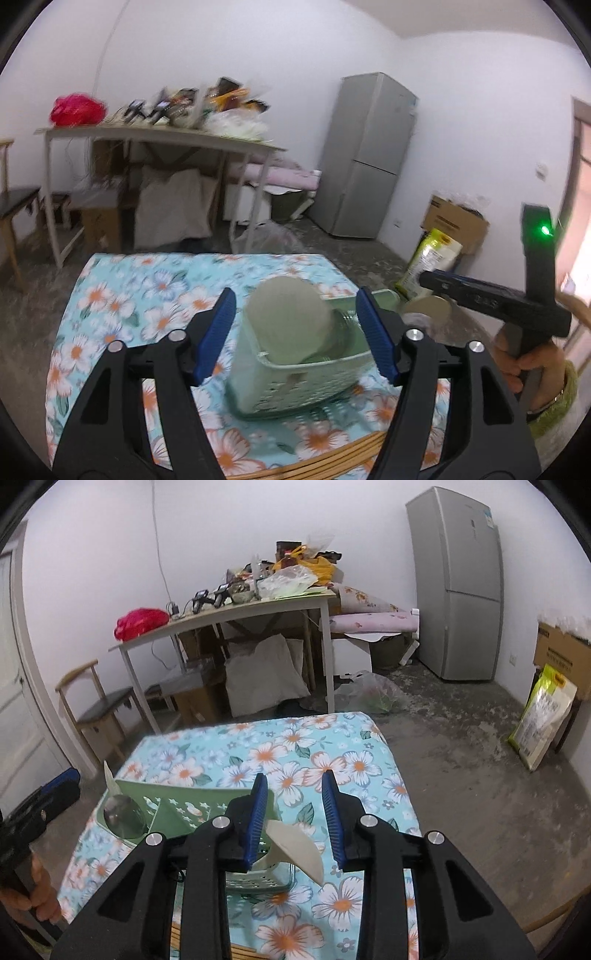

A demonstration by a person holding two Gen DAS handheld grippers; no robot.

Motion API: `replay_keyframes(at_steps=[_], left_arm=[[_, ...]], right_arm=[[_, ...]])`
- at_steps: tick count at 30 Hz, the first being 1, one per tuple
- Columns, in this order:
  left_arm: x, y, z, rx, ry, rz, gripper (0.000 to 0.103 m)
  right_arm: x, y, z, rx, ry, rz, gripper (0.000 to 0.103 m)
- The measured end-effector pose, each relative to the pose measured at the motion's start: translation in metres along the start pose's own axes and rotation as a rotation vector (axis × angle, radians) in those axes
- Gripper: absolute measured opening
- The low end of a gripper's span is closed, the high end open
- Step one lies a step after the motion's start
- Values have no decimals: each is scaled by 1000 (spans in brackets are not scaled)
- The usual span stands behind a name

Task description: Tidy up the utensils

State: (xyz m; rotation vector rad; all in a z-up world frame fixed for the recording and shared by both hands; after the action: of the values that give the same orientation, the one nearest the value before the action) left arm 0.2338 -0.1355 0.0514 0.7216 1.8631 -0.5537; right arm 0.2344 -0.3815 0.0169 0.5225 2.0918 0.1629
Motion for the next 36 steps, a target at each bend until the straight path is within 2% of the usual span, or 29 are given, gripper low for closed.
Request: replay_keyframes(at_steps=[5, 8, 10, 12, 16, 22, 26, 30, 36], left_arm=[[2, -33, 18, -23, 64, 133, 68], [8, -39, 30, -75, 108, 186, 68], [11, -35, 36, -136, 137, 212, 68], [15, -24, 40, -199, 171, 210, 70], [22, 2, 36, -238, 208, 126, 70], [24, 7, 28, -208, 224, 83, 70], [19, 4, 23, -146, 183, 30, 73], [14, 6, 20, -110, 151, -20, 75], [7, 10, -1, -55, 80, -82, 76]], right_arm=[[6, -5, -7, -20, 3, 32, 31], [12, -6, -13, -31, 5, 38, 31], [15, -9, -15, -36, 7, 43, 31], [16, -10, -18, -39, 5, 43, 31], [19, -13, -20, -42, 9, 50, 31], [20, -16, -21, -56, 15, 64, 32], [19, -15, -28, -78, 1, 77, 41], [17, -14, -37, -89, -15, 73, 45], [13, -16, -60, -160, -61, 114, 50]])
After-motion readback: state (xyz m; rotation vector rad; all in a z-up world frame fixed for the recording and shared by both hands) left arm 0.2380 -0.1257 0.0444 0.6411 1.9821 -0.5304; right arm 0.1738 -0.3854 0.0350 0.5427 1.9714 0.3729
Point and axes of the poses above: each gripper's, at about its wrist camera, not at the fingertips, and z roughly the way its jaws point, y to its left, x to its underside, the point moved 7 cm from there along z, roughly the way its jaws point, and after that the axes turned 12 degrees about z, right-handed, at the moved point
